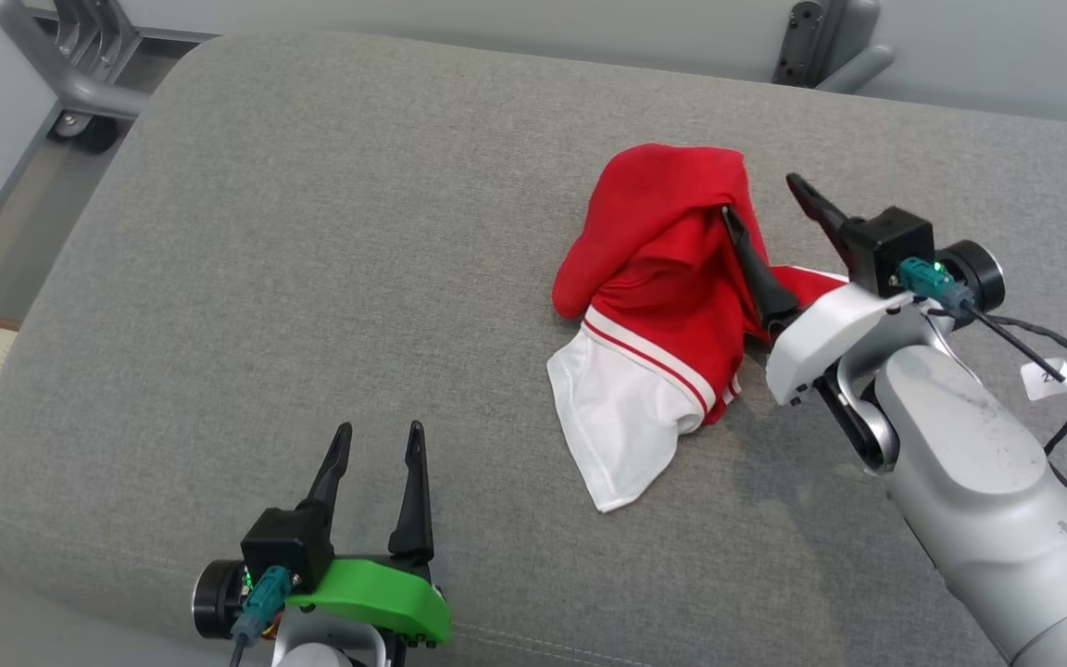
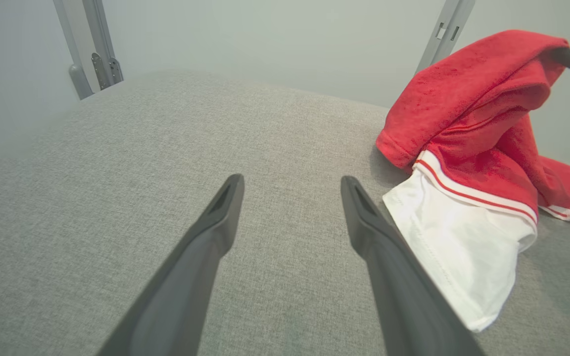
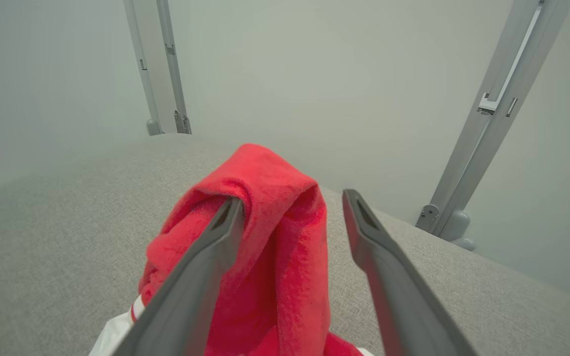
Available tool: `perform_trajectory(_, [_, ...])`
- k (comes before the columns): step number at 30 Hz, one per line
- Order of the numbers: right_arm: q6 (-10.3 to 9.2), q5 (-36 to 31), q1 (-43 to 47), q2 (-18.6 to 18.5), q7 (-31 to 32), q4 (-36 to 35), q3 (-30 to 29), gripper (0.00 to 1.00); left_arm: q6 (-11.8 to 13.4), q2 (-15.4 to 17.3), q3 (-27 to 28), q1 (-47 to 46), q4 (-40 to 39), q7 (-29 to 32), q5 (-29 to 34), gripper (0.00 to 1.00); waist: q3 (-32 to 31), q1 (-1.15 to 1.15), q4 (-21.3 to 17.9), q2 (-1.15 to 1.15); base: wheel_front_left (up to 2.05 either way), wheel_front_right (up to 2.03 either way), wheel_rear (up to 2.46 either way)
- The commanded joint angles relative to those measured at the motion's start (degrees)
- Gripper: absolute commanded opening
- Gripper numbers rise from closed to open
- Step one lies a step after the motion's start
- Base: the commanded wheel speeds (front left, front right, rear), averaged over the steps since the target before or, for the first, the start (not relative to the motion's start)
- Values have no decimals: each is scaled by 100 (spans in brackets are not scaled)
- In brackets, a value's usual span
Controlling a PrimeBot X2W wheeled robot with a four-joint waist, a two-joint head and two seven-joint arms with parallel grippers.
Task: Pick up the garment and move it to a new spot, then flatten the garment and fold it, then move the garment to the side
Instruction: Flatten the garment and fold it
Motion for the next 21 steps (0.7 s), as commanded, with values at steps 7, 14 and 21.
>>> perform_trajectory(7, [-9,-14,317,112,-14,454,302,100,-70,8,-19,-27,36,-16,115,100,-117,0,-311,0,0,0,0])
perform_trajectory(14, [-9,428,881,332,-17,438,436,100,-53,8,9,37,39,-15,111,100,-144,0,-216,0,0,0,0])
perform_trajectory(21, [-9,693,1196,718,-18,812,435,100,-61,8,10,-10,15,-16,83,100,-56,0,-68,0,0,0,0])
